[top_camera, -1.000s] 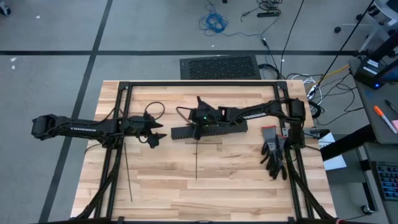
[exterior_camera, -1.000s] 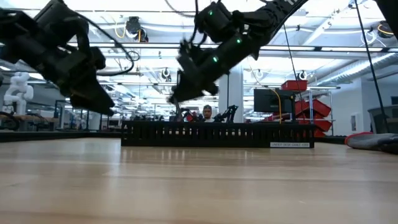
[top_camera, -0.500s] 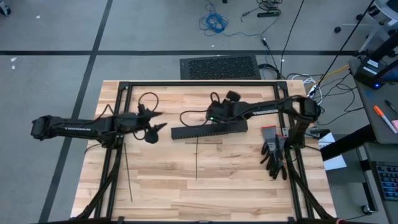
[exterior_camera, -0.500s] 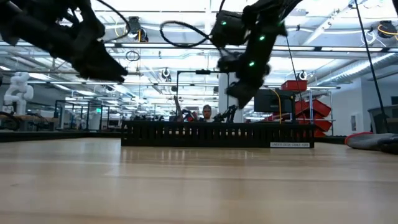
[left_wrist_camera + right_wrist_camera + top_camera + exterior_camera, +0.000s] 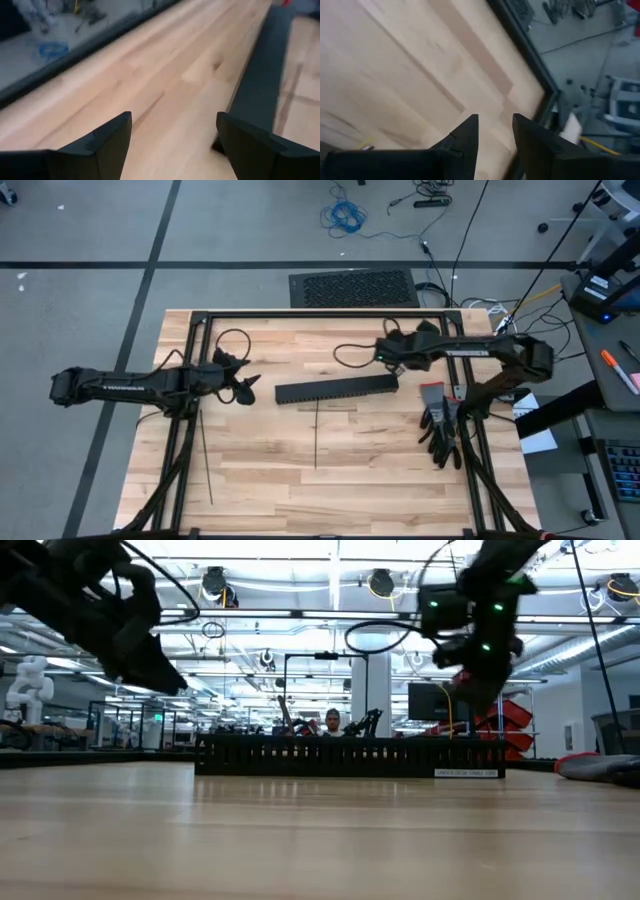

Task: Ziptie cables
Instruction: Return to Home Position

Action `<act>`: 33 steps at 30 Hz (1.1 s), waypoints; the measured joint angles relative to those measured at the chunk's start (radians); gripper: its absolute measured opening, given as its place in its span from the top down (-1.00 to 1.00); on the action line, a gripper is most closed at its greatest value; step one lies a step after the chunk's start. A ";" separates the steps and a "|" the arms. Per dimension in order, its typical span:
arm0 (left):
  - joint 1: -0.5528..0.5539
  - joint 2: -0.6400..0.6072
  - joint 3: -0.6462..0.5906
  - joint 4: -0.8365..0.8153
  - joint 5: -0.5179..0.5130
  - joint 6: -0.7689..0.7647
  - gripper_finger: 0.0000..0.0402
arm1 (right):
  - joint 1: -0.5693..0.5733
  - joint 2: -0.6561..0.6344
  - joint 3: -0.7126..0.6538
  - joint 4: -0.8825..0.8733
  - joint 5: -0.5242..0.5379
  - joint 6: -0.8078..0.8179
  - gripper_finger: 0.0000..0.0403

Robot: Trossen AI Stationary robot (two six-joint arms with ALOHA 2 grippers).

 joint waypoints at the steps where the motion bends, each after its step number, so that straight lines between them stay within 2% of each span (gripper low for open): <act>1: -0.005 0.000 -0.002 0.033 0.000 0.020 -0.43 | -0.001 -0.031 -0.042 0.044 -0.008 -0.013 0.43; 4: -0.028 -0.018 -0.002 0.219 0.028 0.170 -0.43 | 0.022 -0.167 -0.168 0.336 -0.097 -0.128 0.43; 6: -0.038 -0.039 -0.002 0.399 0.132 0.284 -0.43 | 0.042 -0.289 -0.248 0.614 -0.258 -0.247 0.43; 8: -0.043 -0.059 0.000 0.523 0.241 0.349 -0.43 | 0.042 -0.415 -0.309 0.795 -0.456 -0.313 0.43; 11: -0.042 -0.100 0.000 0.513 0.317 0.373 -0.43 | 0.029 -0.614 -0.364 0.827 -0.627 -0.382 0.43; 15: -0.042 -0.168 -0.009 0.408 0.343 0.371 -0.43 | 0.031 -0.856 -0.444 0.801 -0.705 -0.427 0.43; 18: -0.042 -0.232 -0.056 0.411 0.355 0.370 -0.43 | 0.030 -1.004 -0.514 0.797 -0.768 -0.431 0.43; 20: -0.042 -0.294 -0.118 0.486 0.413 0.354 -0.43 | 0.031 -1.092 -0.596 0.887 -0.936 -0.432 0.43; 22: -0.042 -0.362 -0.213 0.587 0.454 0.333 -0.43 | 0.031 -1.162 -0.709 1.076 -1.130 -0.412 0.43; 23: -0.042 -0.400 -0.264 0.626 0.453 0.316 -0.43 | 0.032 -1.191 -0.762 1.162 -1.182 -0.387 0.43; 25: -0.042 -0.468 -0.259 0.531 0.430 0.299 -0.43 | 0.029 -1.233 -0.843 1.264 -1.199 -0.341 0.43; 27: -0.042 -0.517 -0.261 0.460 0.409 0.281 -0.43 | 0.017 -1.256 -0.886 1.284 -1.188 -0.310 0.43; 33: -0.042 -0.590 -0.261 0.420 0.406 0.288 -0.43 | -0.007 -1.257 -0.929 1.281 -1.188 -0.255 0.44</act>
